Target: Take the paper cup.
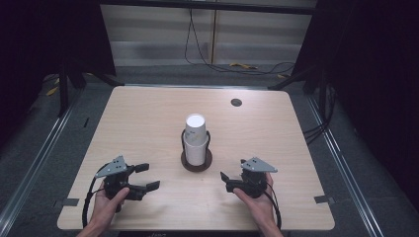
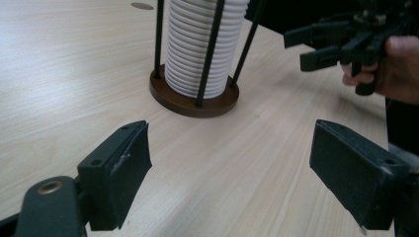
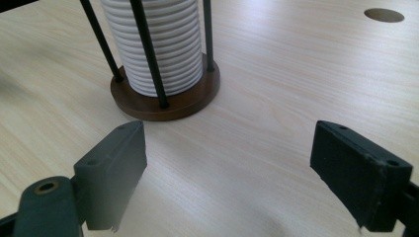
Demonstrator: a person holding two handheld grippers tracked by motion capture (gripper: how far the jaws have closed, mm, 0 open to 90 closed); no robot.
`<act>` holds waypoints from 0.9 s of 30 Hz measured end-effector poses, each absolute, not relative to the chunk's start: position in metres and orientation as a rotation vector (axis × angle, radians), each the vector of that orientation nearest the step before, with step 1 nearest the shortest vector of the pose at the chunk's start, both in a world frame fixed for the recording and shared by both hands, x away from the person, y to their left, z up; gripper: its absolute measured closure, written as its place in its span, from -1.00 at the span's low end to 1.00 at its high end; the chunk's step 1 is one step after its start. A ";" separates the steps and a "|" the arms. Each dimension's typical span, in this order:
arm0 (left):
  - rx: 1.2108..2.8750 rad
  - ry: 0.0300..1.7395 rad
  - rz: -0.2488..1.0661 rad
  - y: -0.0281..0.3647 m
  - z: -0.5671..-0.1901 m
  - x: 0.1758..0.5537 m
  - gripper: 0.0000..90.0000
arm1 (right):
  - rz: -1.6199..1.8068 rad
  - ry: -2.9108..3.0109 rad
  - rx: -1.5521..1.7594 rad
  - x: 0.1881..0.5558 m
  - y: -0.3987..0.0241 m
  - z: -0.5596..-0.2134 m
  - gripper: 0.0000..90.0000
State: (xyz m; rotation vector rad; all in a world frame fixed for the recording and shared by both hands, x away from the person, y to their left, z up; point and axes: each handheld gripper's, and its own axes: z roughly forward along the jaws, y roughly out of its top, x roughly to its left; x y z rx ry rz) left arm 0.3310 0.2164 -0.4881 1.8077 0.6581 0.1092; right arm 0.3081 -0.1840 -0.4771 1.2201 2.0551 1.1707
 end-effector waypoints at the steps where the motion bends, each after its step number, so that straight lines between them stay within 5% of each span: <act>1: 1.804 0.660 0.112 0.215 -0.488 0.330 -0.65 | 1.166 2.051 1.214 0.308 -0.183 -0.477 -0.69; 27: 1.856 0.655 0.127 0.213 -0.490 0.323 -0.64 | 1.317 2.103 1.128 0.310 -0.170 -0.453 -0.65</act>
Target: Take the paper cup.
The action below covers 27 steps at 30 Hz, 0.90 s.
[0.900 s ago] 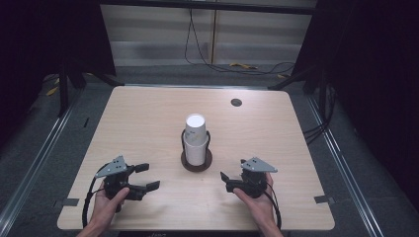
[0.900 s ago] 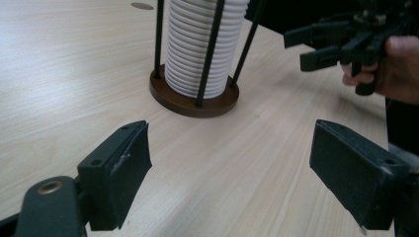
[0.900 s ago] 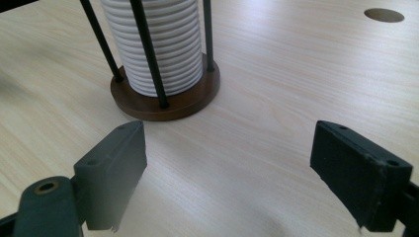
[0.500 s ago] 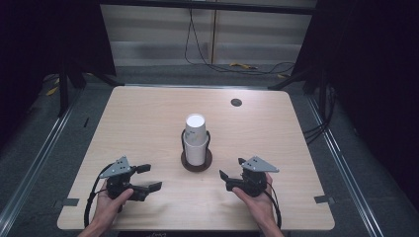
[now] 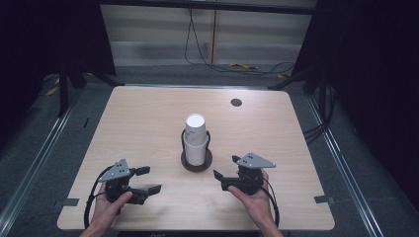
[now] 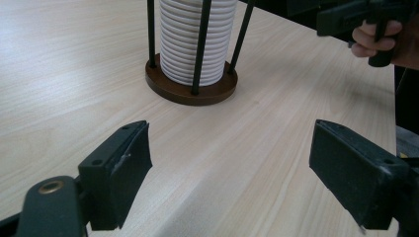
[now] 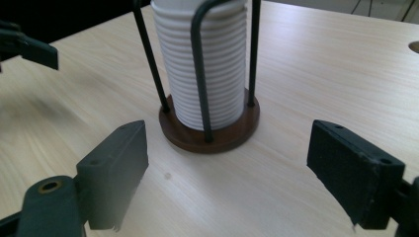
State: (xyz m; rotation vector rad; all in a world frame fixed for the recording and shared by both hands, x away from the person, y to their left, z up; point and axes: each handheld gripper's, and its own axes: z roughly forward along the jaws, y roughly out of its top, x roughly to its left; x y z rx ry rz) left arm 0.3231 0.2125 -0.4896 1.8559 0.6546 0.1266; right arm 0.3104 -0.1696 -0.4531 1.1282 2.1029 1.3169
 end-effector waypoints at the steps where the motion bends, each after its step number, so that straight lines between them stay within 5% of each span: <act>1: 1.859 0.653 0.124 0.212 -0.490 0.323 -0.64 | 1.324 2.113 1.123 0.311 -0.169 -0.451 -0.65; 27: 1.873 0.663 0.118 0.210 -0.492 0.327 -0.64 | 1.420 2.157 1.105 0.346 -0.153 -0.404 -0.65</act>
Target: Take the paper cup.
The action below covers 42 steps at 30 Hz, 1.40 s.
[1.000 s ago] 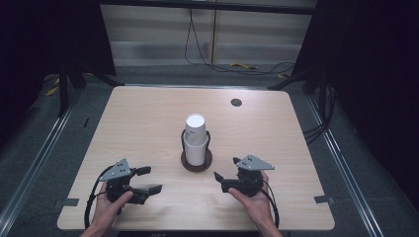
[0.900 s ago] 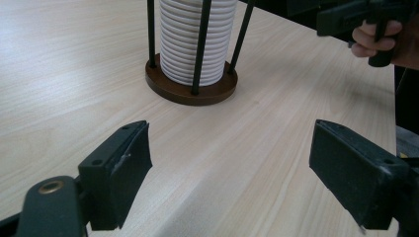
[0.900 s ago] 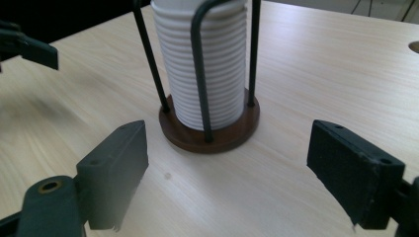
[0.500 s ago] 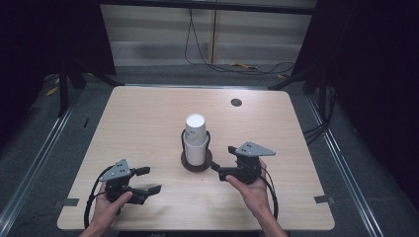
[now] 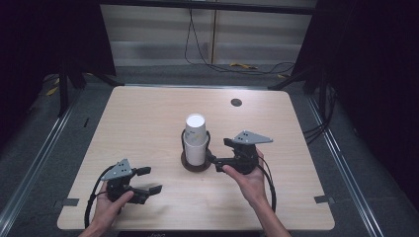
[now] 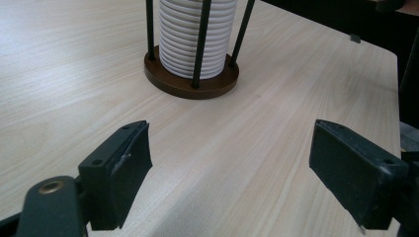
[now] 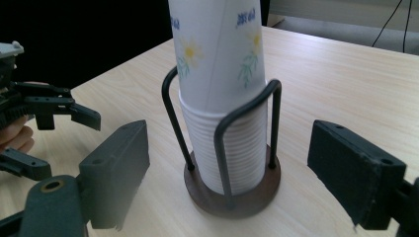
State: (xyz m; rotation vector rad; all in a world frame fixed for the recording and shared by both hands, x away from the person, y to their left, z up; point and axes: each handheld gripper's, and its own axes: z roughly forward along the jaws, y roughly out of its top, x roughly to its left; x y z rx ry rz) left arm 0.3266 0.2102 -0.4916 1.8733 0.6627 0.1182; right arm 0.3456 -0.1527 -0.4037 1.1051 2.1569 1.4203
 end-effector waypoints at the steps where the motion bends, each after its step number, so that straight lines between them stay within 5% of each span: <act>1: 1.871 0.663 0.115 0.210 -0.492 0.326 -0.64 | 1.406 2.165 1.094 0.347 -0.151 -0.402 -0.65; 42: 1.888 0.667 0.084 0.210 -0.493 0.327 -0.64 | 1.379 2.231 1.007 0.406 -0.108 -0.373 -0.63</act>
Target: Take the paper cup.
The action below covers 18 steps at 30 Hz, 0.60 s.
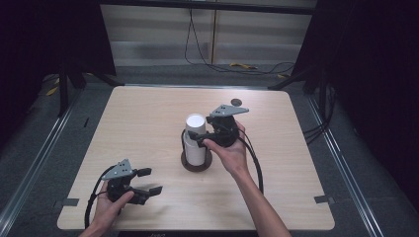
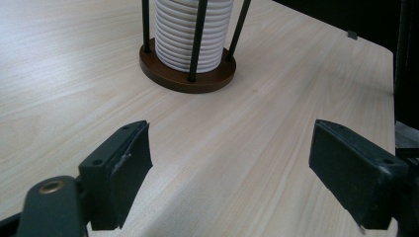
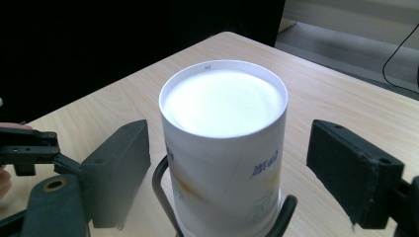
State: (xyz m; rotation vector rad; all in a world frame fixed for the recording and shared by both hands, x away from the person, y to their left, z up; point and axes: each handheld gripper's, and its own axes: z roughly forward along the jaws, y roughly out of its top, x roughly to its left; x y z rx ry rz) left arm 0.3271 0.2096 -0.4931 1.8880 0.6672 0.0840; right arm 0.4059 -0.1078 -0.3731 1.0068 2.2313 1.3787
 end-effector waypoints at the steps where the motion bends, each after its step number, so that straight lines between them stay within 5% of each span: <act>1: 1.888 0.667 0.084 0.210 -0.493 0.327 -0.64 | 1.378 2.235 1.004 0.407 -0.107 -0.373 -0.63; 18: 1.898 0.657 0.099 0.212 -0.492 0.327 -0.64 | 1.360 2.275 0.980 0.417 -0.095 -0.380 -0.47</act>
